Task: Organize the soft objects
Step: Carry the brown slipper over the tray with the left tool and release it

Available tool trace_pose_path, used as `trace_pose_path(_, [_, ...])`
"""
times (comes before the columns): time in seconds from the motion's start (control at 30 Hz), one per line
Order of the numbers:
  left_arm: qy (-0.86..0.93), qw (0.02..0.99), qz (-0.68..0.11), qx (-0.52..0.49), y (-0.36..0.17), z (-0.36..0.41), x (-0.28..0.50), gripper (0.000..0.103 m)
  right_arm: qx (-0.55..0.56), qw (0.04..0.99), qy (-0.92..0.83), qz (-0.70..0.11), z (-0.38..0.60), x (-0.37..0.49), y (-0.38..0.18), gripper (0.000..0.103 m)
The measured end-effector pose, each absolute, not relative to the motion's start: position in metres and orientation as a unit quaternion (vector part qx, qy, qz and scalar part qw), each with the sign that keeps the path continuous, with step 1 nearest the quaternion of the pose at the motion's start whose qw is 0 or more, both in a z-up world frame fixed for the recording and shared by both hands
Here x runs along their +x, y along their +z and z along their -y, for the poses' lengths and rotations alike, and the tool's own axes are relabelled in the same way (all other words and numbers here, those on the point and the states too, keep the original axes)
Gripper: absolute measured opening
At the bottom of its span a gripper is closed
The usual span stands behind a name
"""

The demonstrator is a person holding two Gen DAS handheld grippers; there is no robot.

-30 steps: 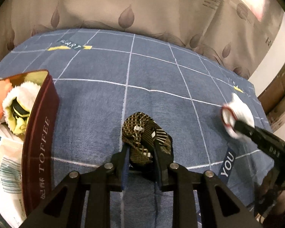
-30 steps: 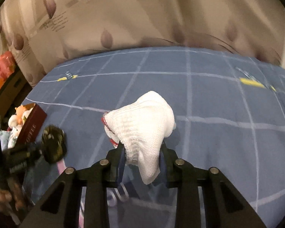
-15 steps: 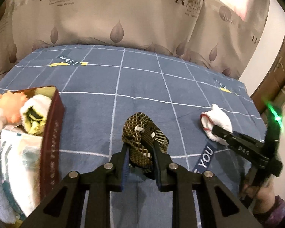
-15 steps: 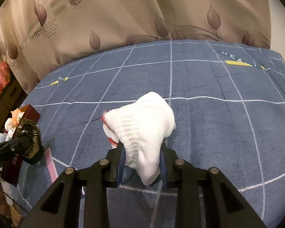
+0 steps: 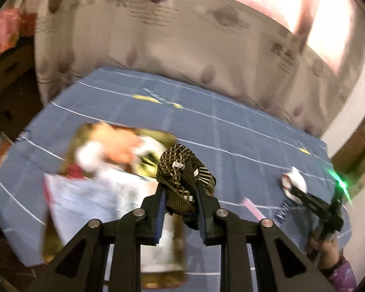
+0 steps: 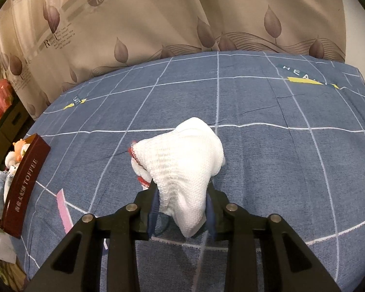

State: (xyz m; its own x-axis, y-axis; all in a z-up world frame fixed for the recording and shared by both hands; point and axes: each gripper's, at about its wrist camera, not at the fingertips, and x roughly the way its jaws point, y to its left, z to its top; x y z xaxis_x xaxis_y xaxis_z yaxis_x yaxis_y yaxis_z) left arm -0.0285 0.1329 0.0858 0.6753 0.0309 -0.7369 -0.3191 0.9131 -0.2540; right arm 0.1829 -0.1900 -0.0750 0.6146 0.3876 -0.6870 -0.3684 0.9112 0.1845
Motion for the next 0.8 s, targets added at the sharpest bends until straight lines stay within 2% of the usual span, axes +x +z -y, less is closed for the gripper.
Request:
trace_pose_path(0.27, [0.133, 0.888, -0.397, -0.191, 0.085, -0.192, -0.016, 0.022, 0.008, 0.898, 0.208, -0.387, 0.191, 0.185, -0.076, 0.032])
trace_pose_path(0.8, [0.126, 0.87, -0.425, -0.217, 0.042, -0.217, 0.023, 0.023, 0.005, 0.897, 0.206, -0.39, 0.19, 0.186, -0.077, 0.034])
